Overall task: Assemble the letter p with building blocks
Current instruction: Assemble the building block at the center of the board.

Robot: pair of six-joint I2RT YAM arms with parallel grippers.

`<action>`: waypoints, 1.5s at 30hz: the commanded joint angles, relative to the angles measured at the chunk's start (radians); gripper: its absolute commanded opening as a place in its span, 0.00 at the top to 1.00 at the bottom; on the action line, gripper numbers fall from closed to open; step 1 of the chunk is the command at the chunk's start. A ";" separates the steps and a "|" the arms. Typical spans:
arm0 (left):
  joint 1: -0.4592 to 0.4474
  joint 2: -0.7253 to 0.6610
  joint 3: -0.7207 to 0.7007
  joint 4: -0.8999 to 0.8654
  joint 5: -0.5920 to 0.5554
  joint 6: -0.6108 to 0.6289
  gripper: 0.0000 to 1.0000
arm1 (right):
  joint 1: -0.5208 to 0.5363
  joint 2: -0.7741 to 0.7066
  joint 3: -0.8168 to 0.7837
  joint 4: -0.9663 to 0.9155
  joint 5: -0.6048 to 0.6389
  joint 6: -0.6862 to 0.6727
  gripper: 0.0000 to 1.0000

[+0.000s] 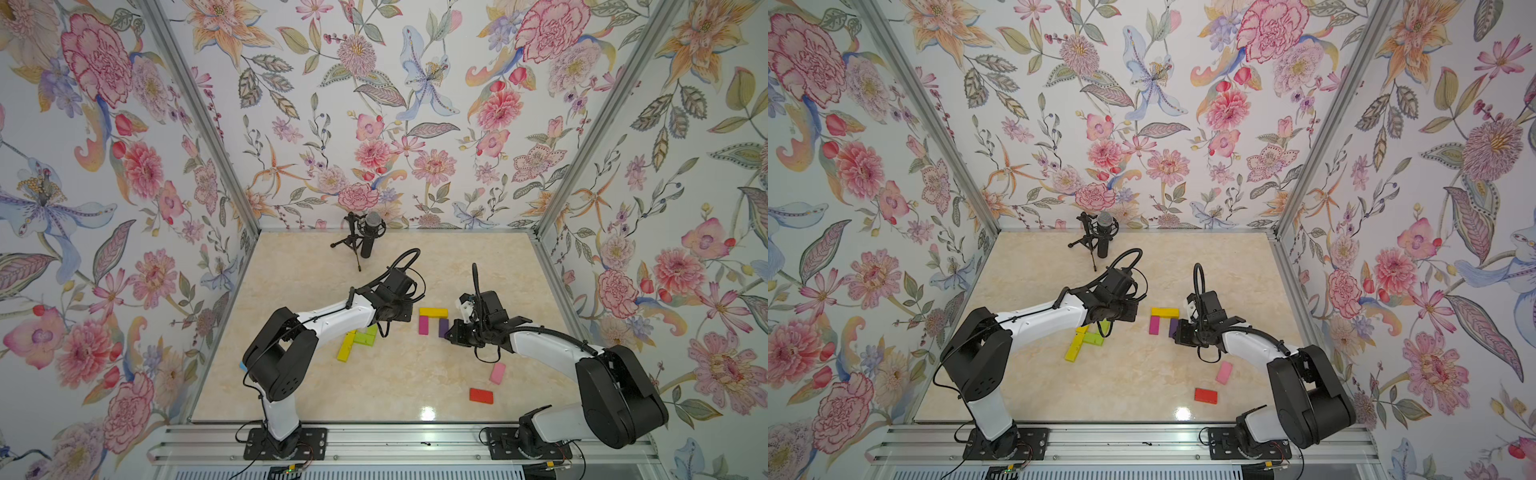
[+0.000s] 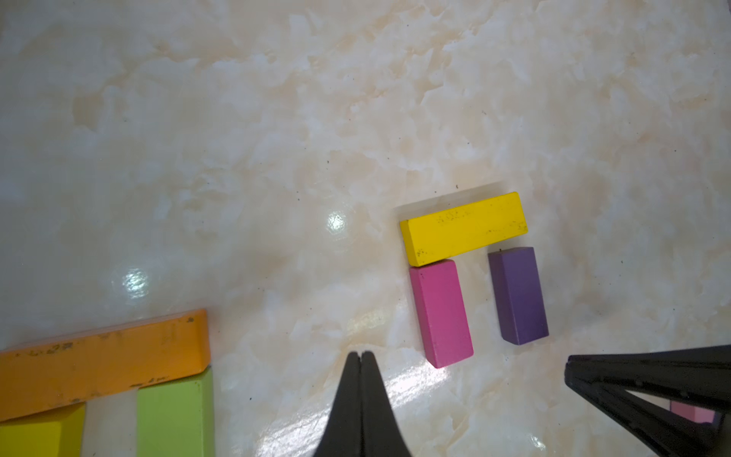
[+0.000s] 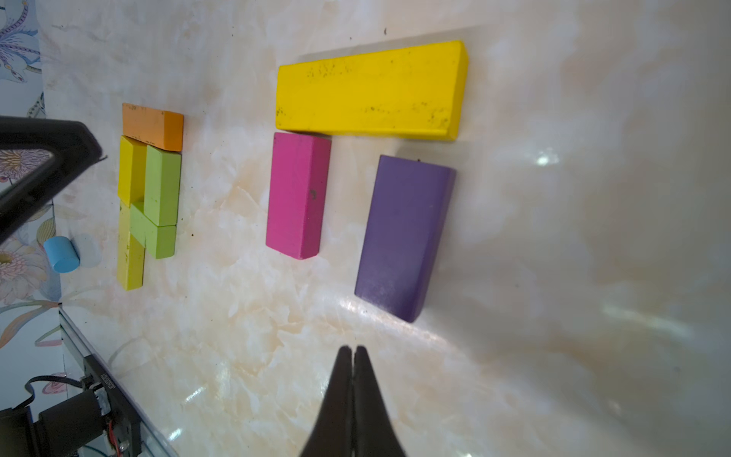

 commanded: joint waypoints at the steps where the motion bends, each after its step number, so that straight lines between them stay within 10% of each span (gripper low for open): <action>1: 0.013 -0.037 -0.029 0.005 -0.018 0.029 1.00 | 0.012 0.036 -0.003 -0.005 0.031 0.020 1.00; 45: 0.036 -0.062 -0.087 0.018 -0.009 0.023 1.00 | -0.006 0.146 0.031 0.023 0.038 -0.003 1.00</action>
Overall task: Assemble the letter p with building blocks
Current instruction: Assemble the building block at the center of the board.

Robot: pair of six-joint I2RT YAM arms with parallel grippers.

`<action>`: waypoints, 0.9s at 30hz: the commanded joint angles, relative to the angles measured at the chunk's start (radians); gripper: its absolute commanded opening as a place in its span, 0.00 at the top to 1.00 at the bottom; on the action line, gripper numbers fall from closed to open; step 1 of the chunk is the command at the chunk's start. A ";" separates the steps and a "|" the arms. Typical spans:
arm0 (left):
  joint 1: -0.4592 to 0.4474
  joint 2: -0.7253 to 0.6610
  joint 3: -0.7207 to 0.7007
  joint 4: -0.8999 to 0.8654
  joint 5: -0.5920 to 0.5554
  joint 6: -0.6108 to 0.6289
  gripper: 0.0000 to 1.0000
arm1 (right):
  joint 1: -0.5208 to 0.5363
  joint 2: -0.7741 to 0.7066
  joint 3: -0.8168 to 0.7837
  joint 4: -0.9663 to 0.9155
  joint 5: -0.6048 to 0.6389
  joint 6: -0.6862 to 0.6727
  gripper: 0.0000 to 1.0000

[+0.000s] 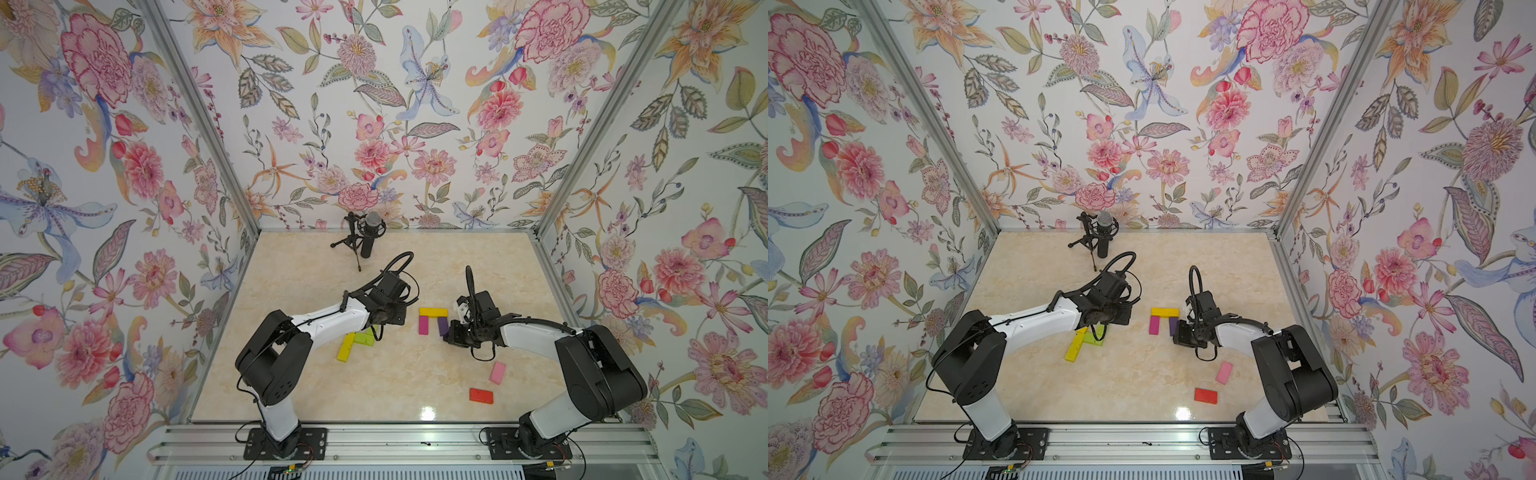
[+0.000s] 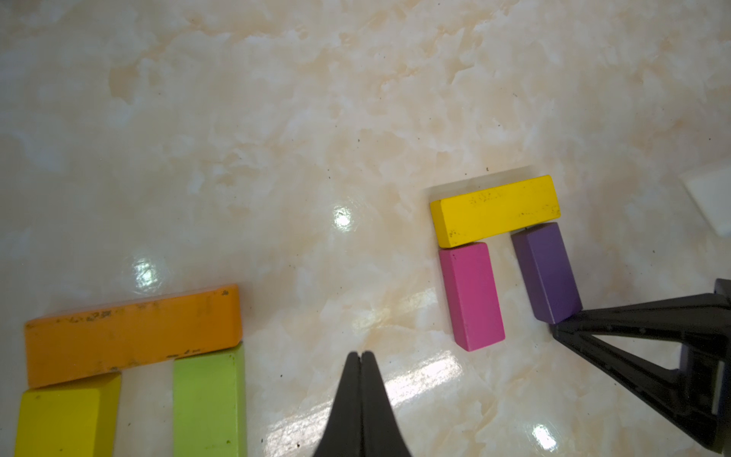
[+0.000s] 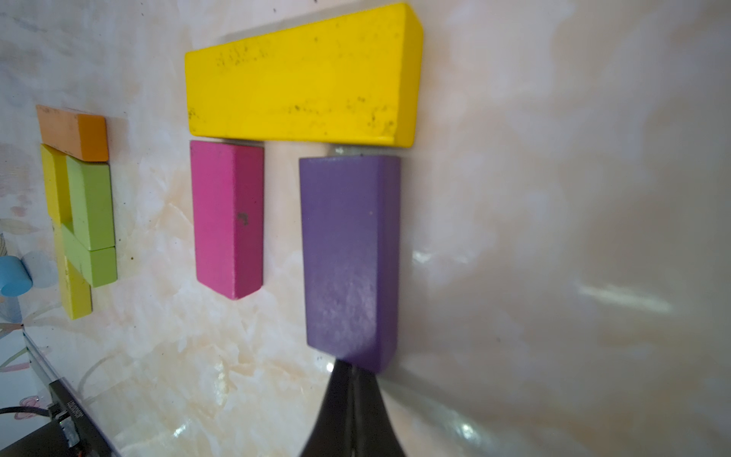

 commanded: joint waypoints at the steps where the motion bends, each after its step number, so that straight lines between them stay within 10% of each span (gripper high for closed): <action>1: 0.013 -0.025 -0.014 0.001 -0.004 0.015 1.00 | 0.004 0.011 0.004 -0.015 0.013 -0.004 1.00; 17: -0.115 -0.056 0.056 -0.016 0.120 0.057 1.00 | -0.117 -0.441 -0.004 -0.476 0.143 -0.045 1.00; 27: -0.255 0.110 0.163 0.041 0.339 0.126 1.00 | -0.092 -0.671 -0.105 -0.641 0.307 0.190 1.00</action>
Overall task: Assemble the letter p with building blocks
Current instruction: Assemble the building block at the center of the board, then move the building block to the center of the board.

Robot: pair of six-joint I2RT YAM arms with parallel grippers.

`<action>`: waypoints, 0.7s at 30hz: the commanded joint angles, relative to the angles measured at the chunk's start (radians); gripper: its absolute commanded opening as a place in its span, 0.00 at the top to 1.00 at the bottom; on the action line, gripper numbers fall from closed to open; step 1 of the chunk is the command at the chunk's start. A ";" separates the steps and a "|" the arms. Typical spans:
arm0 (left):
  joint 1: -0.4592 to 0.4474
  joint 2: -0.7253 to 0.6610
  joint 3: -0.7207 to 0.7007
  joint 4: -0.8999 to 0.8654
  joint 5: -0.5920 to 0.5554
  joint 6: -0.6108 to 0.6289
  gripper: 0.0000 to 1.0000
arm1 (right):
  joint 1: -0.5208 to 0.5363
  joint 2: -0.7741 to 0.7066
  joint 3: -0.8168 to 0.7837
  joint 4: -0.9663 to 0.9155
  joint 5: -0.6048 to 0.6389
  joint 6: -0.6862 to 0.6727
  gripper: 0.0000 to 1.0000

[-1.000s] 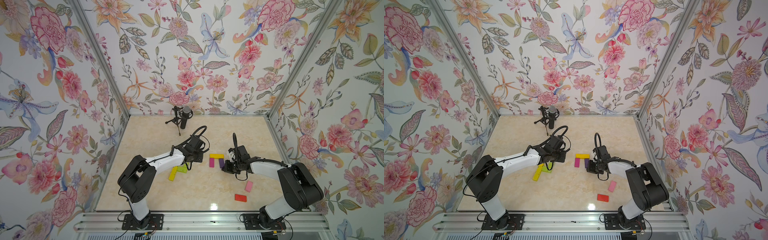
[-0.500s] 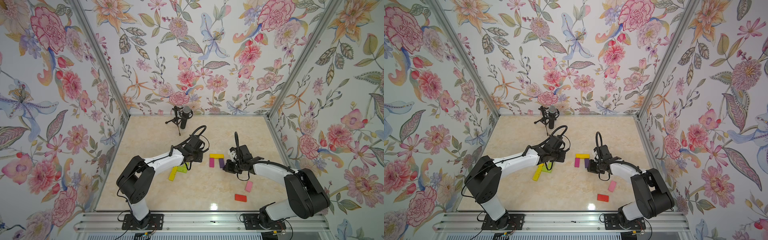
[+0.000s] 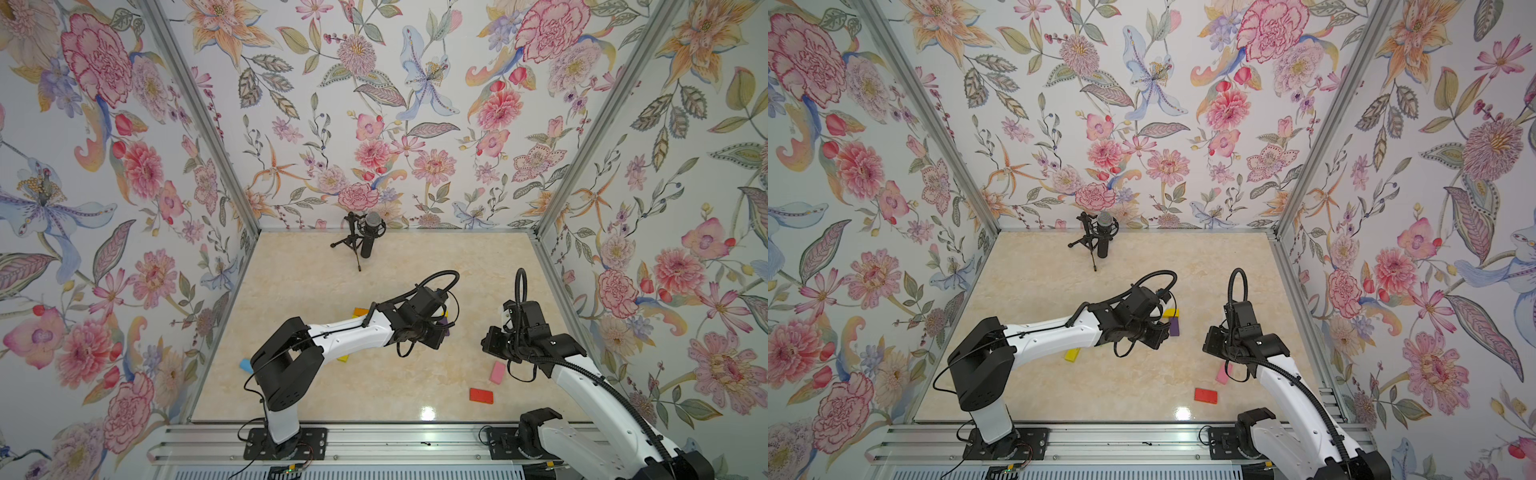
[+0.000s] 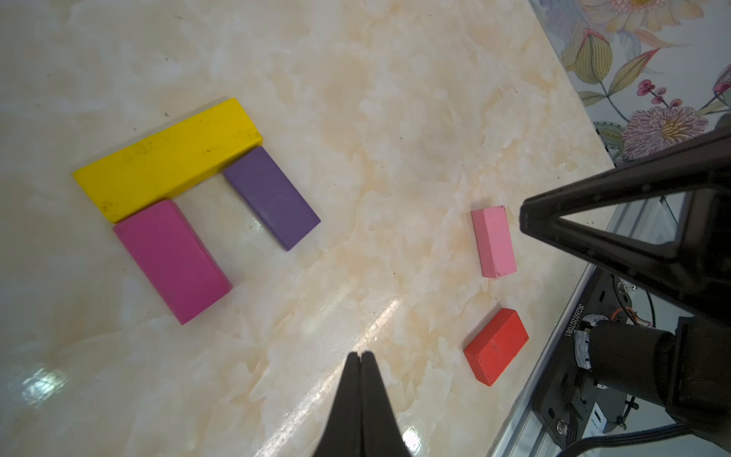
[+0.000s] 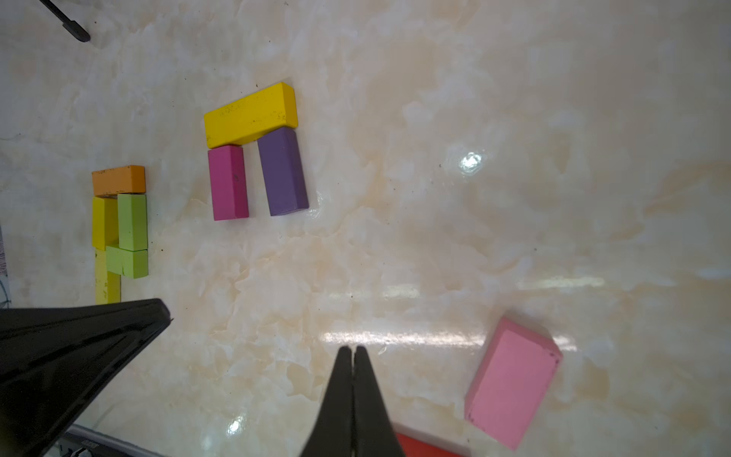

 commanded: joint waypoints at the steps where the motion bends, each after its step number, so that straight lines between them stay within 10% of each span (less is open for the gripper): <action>1: -0.007 0.051 0.051 -0.002 0.084 0.068 1.00 | 0.044 -0.026 -0.065 -0.139 0.154 0.131 1.00; 10: -0.010 0.187 0.189 -0.075 0.209 0.193 1.00 | 0.288 -0.037 -0.064 -0.321 0.515 0.462 1.00; 21: -0.004 0.290 0.332 -0.200 0.283 0.298 1.00 | 0.254 -0.044 -0.094 -0.321 0.525 0.522 0.97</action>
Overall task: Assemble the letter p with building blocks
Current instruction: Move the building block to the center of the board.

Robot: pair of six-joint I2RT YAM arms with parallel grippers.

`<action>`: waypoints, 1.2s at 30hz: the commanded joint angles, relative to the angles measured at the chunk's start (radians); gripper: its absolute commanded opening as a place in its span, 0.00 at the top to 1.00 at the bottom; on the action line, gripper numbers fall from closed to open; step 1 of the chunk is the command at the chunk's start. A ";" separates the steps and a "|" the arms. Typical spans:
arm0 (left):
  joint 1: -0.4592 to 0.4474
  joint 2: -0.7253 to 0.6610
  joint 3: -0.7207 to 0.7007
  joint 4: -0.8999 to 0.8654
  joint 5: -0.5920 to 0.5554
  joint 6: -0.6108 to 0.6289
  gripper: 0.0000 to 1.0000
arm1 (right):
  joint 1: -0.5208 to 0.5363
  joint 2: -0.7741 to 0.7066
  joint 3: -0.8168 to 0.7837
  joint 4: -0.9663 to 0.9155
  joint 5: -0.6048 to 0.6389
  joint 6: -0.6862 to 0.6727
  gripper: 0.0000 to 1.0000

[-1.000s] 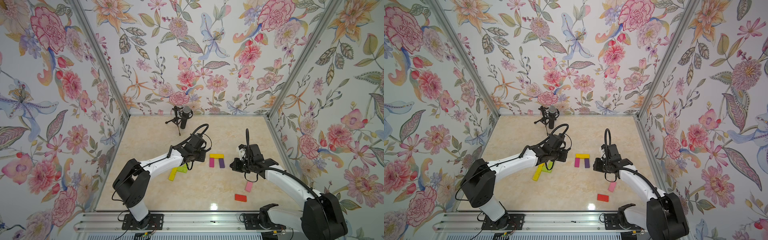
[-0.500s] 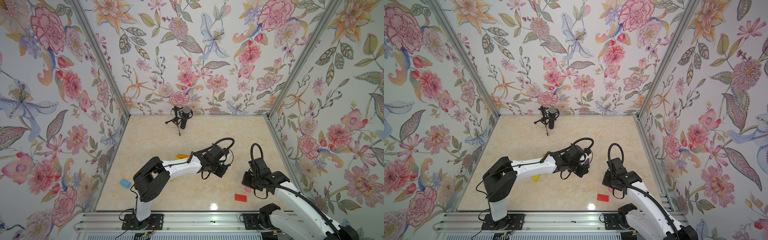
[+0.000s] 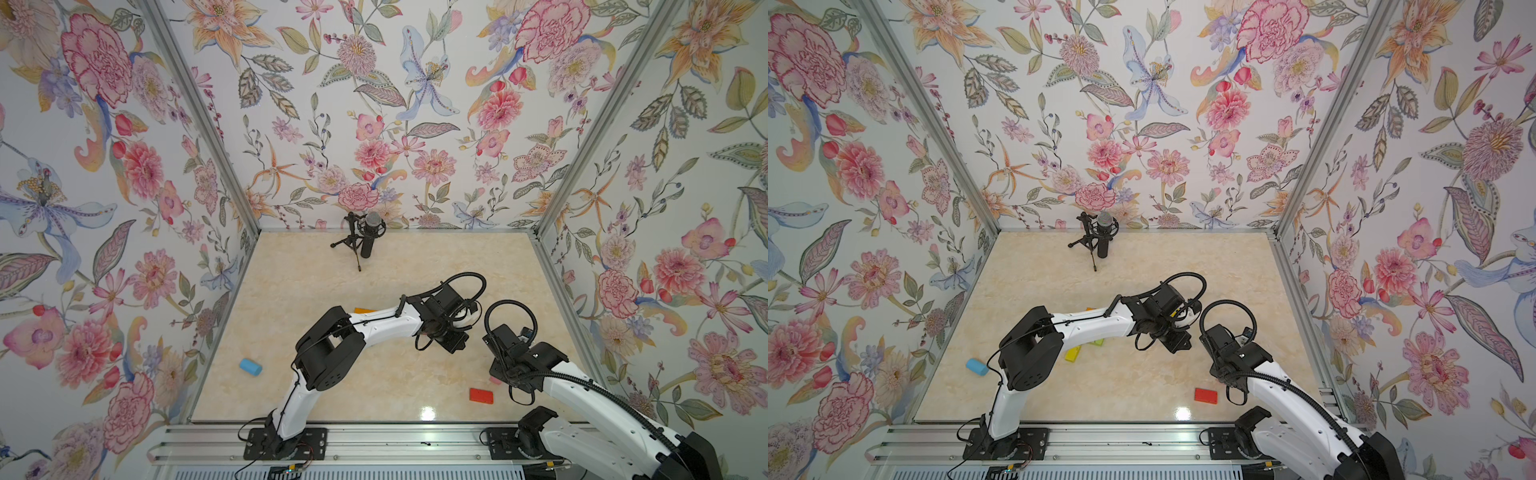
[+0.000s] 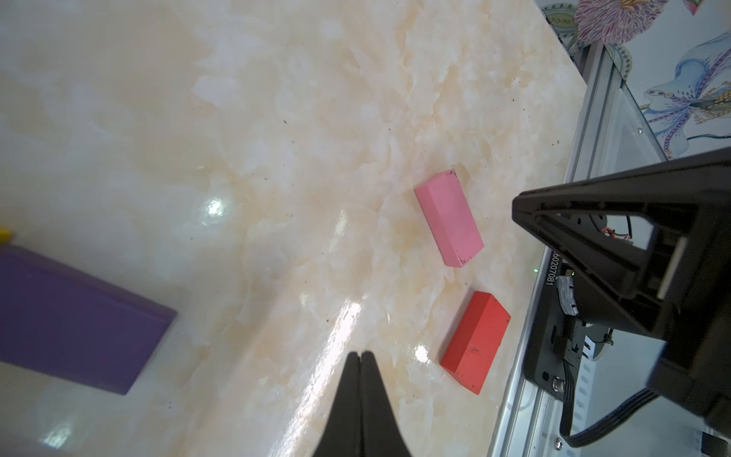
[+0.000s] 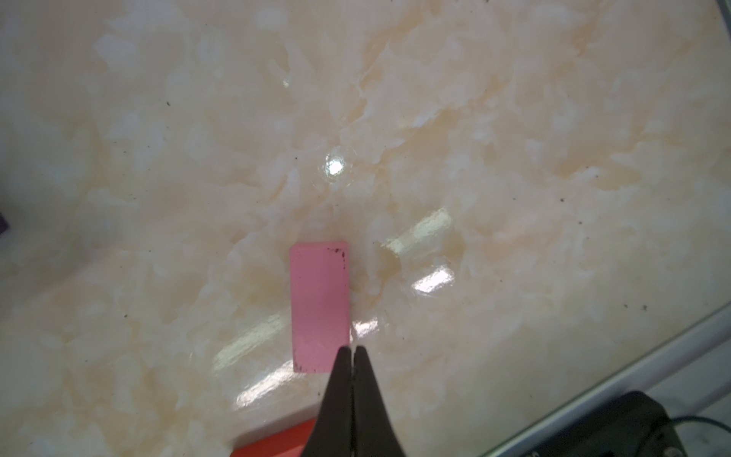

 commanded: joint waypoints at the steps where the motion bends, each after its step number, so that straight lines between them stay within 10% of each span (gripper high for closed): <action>1: 0.005 0.004 0.032 -0.058 0.048 0.061 1.00 | -0.029 -0.048 -0.044 -0.043 0.009 0.059 0.97; 36: 0.264 -0.528 -0.384 0.074 -0.193 -0.046 1.00 | -0.177 0.214 -0.025 0.321 -0.237 -0.174 0.81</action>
